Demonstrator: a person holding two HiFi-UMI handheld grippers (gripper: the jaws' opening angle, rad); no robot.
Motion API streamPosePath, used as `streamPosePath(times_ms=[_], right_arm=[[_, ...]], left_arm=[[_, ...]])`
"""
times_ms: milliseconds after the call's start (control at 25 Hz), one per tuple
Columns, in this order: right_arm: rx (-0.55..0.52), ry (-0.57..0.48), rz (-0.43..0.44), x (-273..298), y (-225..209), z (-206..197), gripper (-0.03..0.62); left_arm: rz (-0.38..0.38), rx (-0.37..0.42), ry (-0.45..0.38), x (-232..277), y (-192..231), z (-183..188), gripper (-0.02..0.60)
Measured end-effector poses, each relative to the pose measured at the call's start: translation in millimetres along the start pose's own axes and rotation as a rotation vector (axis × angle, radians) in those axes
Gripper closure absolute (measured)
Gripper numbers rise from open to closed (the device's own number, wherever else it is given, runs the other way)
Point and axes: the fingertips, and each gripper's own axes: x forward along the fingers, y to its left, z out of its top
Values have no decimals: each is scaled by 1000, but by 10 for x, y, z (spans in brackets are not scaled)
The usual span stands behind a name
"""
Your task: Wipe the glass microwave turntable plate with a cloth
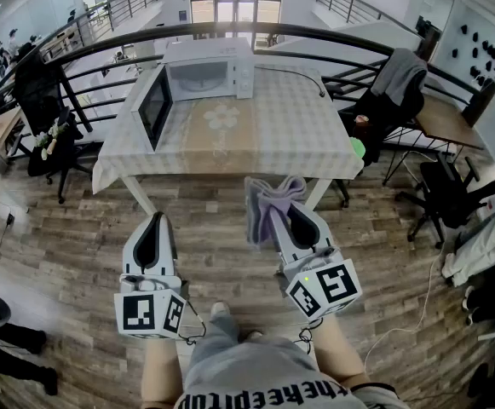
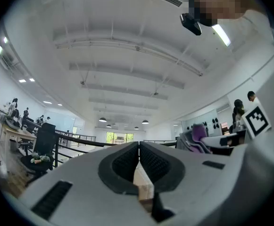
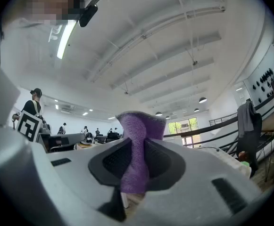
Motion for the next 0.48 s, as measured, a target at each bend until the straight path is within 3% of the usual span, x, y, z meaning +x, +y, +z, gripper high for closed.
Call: streamPosePath(times_ms=[480], right_arm=[[6,3,1,153,20,-36,513]], left_arm=[[-1,-4,-3,106,123,-15,572]])
